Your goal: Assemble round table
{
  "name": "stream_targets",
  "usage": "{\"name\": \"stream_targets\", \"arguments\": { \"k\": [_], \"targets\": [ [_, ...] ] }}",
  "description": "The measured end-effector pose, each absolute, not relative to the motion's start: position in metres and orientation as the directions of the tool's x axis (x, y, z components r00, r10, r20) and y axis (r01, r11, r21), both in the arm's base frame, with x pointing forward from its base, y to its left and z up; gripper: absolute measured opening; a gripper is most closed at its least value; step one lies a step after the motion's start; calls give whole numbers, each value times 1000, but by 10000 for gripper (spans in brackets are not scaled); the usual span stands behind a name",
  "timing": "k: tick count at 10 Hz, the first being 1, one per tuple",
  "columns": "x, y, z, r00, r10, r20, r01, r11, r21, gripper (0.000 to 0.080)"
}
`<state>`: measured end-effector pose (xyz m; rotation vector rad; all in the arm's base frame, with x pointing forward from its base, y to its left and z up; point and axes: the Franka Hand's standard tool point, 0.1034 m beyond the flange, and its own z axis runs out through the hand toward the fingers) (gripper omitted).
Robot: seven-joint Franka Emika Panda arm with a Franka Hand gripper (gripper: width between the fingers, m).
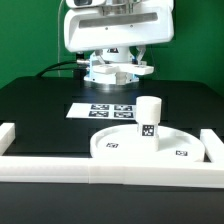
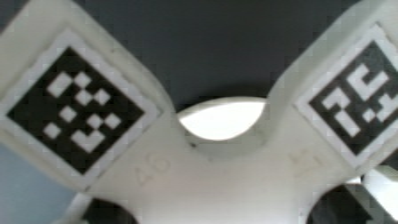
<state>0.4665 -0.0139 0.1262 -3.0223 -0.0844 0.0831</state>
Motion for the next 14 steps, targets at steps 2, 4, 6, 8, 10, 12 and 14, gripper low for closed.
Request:
{"name": "stream_targets", "arguments": {
  "k": [2,4,6,8,10,12,14],
  "targets": [
    [469,-14,127,996,73,-51,66,-991,-120,452],
    [497,1,139,994,104,-28,99,-987,-124,452],
    [527,25,146,986,166,16,167,-978,-127,452],
    [533,25,145,984,180,5,178,-971,-157,452],
    [532,25,143,984,180,1,178,-971,-158,452],
    [548,31,139,979,202,18,202,-967,-153,452],
    [565,34,136,976,214,31,216,-965,-151,452]
  ]
}}
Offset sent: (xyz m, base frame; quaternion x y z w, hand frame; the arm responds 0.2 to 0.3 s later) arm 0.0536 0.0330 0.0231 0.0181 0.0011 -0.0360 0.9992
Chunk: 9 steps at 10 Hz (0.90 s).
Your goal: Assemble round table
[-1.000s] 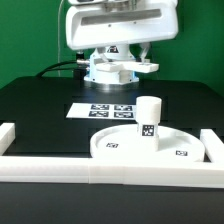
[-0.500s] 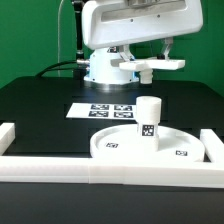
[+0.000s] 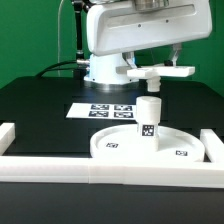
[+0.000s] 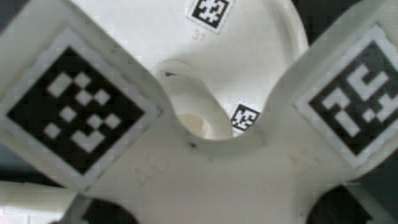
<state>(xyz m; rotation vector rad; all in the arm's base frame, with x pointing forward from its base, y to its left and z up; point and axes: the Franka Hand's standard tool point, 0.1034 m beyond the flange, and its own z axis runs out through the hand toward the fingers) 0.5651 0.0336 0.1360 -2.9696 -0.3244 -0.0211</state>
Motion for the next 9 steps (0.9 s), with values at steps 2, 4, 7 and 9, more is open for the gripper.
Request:
{"name": "stream_targets", "arguments": {
  "k": [2,4,7,9],
  "targets": [
    [561,32,135,977,208,37,211,-966,-147,452],
    [557,30,128,978,204,33,207,-968,-144,452],
    [556,25,123,978,205,32,207,-968,-142,452],
    [558,28,122,978,208,33,211,-967,-142,452]
  ]
}}
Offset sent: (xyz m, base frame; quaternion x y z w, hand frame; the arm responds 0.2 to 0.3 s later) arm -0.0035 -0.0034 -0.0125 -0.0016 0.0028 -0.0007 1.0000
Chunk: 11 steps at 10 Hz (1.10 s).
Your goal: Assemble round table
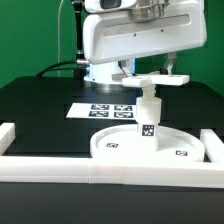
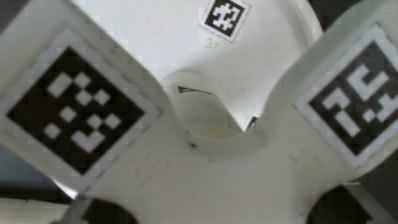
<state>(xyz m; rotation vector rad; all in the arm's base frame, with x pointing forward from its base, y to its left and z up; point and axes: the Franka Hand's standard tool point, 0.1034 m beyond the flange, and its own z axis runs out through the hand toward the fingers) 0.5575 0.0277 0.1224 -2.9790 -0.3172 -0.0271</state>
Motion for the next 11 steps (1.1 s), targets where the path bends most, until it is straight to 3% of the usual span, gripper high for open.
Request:
{"name": "stream_targets", "arguments": {
  "k": [6,11],
  "targets": [
    [556,27,104,978,206,27,207,-969,-137,452],
    [557,27,103,978,206,28,208,-969,-136,452]
  ]
}}
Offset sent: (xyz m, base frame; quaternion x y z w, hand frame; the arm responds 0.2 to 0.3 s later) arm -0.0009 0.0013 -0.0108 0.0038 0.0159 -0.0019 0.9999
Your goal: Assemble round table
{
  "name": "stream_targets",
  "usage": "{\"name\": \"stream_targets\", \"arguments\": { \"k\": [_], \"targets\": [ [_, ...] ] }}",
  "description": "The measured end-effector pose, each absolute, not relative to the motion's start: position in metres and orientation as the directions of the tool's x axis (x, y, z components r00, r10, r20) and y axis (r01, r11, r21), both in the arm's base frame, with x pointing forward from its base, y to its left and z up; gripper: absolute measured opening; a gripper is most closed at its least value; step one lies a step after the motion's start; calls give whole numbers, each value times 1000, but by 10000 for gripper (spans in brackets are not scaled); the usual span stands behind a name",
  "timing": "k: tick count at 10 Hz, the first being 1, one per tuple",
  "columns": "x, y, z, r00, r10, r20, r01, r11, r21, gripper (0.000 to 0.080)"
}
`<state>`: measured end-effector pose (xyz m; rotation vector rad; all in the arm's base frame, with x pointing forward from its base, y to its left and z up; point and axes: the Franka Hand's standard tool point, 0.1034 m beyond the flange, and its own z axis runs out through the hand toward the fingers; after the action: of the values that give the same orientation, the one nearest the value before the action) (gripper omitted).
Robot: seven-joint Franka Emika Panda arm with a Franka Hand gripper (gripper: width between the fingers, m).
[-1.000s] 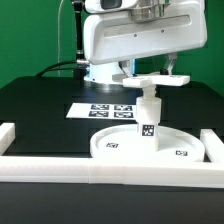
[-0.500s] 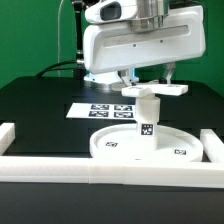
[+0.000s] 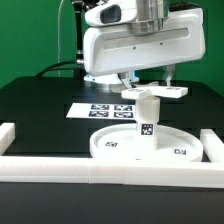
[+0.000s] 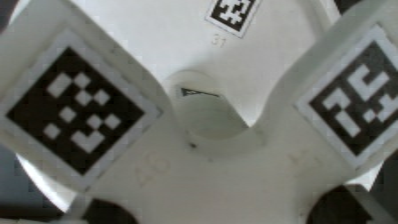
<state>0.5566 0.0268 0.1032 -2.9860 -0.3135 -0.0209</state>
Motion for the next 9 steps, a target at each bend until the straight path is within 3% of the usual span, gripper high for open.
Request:
{"name": "stream_targets", "arguments": {
  "k": [7,9],
  "targets": [
    [557,27,103,981,194,27,196,-971,-137,452],
    [558,31,103,1000,26,17,29,-990,-135,452]
  ]
}}
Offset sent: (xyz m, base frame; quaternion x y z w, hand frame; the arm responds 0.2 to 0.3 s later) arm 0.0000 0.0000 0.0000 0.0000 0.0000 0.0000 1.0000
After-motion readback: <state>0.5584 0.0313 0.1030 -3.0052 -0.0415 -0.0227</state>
